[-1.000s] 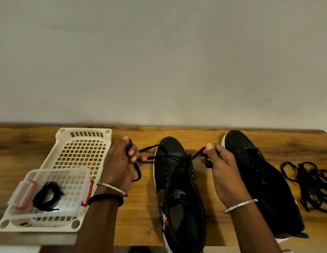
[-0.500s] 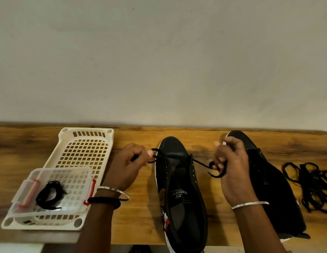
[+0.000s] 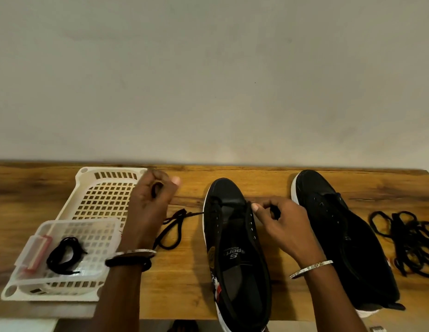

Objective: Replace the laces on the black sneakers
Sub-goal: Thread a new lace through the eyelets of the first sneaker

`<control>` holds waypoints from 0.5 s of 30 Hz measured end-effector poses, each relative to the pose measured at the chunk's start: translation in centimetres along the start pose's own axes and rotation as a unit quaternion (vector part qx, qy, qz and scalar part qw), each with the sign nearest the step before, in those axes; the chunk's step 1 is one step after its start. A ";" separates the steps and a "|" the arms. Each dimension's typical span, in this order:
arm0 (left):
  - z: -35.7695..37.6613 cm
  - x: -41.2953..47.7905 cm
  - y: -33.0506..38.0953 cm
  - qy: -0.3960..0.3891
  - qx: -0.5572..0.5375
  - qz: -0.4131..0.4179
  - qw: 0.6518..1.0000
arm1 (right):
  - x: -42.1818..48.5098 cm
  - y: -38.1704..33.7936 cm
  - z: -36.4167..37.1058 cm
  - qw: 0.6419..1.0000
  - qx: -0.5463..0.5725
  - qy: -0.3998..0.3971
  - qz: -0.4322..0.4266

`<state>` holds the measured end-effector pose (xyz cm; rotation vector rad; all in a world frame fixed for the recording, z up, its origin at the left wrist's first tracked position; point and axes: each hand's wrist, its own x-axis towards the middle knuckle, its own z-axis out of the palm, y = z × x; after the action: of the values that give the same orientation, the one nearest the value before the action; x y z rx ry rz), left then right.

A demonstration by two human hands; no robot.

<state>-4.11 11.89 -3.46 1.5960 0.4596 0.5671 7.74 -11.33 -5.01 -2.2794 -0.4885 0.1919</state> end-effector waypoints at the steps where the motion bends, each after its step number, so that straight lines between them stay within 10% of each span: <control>1: 0.2 -0.1 -0.4 -0.008 0.108 0.025 0.994 | 0.0 0.2 0.0 1.000 -0.025 -0.012 -0.004; 8: 0.8 -0.1 -2.7 -0.138 0.366 0.080 0.917 | 0.0 0.4 -0.2 0.989 0.143 0.024 0.025; 15: 1.6 -0.1 -2.4 -0.100 0.316 0.079 0.940 | 0.3 -0.6 -1.5 0.777 0.616 0.029 0.129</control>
<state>-3.12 10.84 -5.92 2.2990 0.3783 0.3841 8.25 -11.85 -3.58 -1.0171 0.0515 0.4235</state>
